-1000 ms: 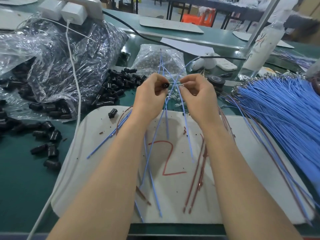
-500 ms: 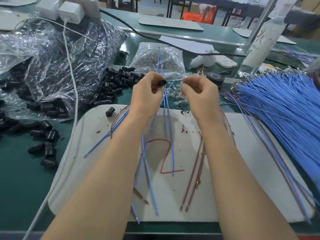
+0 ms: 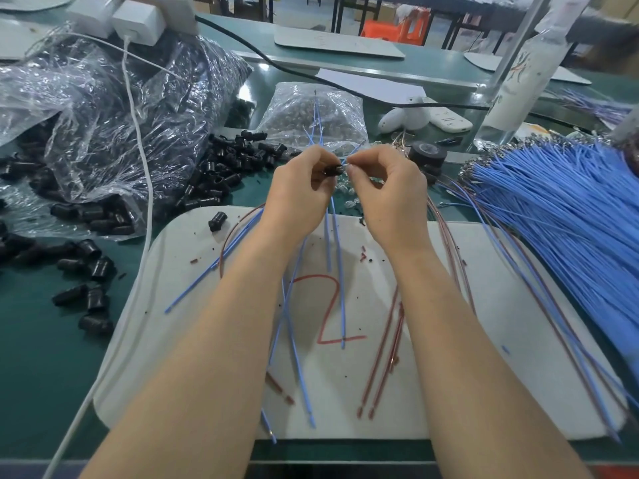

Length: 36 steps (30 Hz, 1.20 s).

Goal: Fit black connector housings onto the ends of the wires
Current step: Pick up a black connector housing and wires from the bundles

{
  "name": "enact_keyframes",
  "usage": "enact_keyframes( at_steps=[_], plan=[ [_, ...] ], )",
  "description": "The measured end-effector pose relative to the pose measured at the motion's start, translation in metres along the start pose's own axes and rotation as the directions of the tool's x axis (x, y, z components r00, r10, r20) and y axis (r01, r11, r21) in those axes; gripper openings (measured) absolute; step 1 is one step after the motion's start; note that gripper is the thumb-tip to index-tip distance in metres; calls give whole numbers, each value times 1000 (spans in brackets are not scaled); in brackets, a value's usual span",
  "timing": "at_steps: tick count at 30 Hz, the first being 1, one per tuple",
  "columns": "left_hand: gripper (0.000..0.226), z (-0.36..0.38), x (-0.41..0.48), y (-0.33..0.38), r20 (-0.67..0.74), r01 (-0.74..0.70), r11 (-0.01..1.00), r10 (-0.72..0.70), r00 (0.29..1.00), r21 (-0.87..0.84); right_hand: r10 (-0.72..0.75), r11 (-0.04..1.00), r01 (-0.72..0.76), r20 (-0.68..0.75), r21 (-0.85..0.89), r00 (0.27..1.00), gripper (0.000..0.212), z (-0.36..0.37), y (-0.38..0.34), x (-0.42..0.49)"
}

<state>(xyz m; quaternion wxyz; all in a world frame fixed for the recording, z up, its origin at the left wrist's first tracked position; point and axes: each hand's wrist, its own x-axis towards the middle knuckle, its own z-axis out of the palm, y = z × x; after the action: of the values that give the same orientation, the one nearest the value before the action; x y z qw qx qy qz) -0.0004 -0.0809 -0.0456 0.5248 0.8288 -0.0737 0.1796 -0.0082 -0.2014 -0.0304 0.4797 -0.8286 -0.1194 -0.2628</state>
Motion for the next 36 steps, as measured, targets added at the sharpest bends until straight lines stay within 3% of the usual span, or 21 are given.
enact_keyframes(
  at_steps=[8,17,25,30,36],
  plan=[
    [22,-1,-3,7,58,-70,988,62,996,137,-18,998,18,3,-68,1000,9,-1,4,1],
    [14,-1,-4,4,95,-54,939,23,995,340,99,990,-87,109,-111,989,10,-16,9,8],
    [16,-2,-4,5,162,-99,956,55,985,277,176,984,-177,166,-6,970,11,-16,11,9],
    [12,0,-3,2,119,-70,980,47,992,188,248,962,-263,159,79,956,9,-12,14,6],
    [16,0,-2,-1,53,-35,988,27,998,151,210,972,-217,83,94,974,12,-12,12,5]
  ],
)
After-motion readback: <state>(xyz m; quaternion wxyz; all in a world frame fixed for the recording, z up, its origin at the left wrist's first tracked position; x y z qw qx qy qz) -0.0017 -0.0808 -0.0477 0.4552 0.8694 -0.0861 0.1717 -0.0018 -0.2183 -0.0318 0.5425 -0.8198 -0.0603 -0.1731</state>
